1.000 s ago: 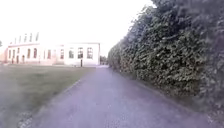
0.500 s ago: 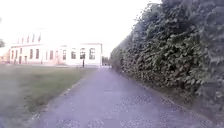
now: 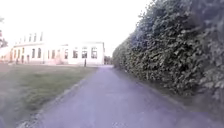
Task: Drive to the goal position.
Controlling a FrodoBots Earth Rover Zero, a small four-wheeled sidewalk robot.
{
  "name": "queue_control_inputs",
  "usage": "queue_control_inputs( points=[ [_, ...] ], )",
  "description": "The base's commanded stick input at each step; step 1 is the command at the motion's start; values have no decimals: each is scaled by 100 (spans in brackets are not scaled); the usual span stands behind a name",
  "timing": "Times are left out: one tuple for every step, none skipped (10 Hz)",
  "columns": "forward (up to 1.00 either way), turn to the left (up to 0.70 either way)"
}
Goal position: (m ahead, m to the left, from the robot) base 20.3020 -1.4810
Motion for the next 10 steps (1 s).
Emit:
queue_control_inputs(
  points=[
    [50,0],
    [50,0],
    [50,0],
    [50,0],
    [50,0],
    [50,0],
    [50,0],
    [50,0],
    [50,0],
    [50,0]
  ],
)
